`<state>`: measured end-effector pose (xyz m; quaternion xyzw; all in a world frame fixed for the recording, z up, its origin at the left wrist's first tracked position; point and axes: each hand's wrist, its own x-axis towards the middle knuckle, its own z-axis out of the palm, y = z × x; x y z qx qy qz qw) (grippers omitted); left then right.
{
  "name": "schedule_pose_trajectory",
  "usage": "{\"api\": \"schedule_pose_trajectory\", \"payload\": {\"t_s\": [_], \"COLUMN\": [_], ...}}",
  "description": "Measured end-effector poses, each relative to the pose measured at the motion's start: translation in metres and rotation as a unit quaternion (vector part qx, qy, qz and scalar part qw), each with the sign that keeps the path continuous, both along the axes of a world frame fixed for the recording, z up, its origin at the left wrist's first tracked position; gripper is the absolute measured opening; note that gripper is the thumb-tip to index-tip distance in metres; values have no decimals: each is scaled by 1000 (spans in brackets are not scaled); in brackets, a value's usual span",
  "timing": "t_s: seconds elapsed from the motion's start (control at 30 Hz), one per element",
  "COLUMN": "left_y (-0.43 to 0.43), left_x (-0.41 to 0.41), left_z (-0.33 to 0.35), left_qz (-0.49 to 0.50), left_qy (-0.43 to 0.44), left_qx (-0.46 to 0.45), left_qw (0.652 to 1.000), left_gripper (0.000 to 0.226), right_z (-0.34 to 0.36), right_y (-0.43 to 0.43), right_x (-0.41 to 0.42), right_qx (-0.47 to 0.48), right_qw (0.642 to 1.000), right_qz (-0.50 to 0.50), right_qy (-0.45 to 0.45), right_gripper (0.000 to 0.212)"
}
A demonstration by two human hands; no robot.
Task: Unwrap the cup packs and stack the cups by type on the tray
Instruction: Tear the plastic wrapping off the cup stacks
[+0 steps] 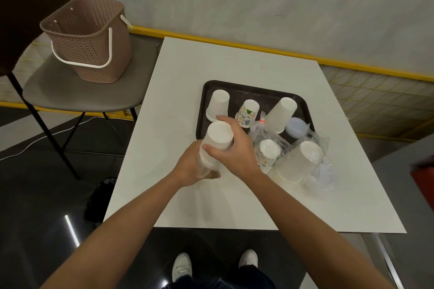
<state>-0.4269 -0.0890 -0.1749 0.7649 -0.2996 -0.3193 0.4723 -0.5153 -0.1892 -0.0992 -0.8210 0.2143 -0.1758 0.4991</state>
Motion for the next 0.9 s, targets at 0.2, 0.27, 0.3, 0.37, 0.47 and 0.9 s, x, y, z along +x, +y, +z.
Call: {"api": "schedule_pose_trajectory", "payload": {"t_s": [0.2, 0.27, 0.3, 0.37, 0.47, 0.9], "left_y": [5, 5, 7, 11, 11, 17], "left_x": [7, 13, 11, 5, 6, 14], "left_z": [-21, -42, -37, -23, -22, -10], "left_qz": [-28, -34, -38, -51, -40, 107], "left_qy": [-32, -33, -45, -73, -68, 88], "left_qx": [123, 140, 145, 152, 176, 109], "left_qw": [991, 989, 988, 984, 981, 984], "left_gripper": [78, 73, 71, 65, 52, 24], "right_z": [-4, -4, -3, -3, 1, 16], "right_y": [-7, -7, -7, -8, -10, -20], "right_x": [1, 1, 2, 2, 3, 8], "right_qx": [20, 31, 32, 31, 36, 95], "right_qw": [999, 998, 998, 998, 998, 984], "right_qz": [-32, -40, -41, -43, -41, -122], "right_qy": [29, 24, 21, 17, 4, -89], "right_gripper": [61, 58, 56, 54, 50, 38]}}
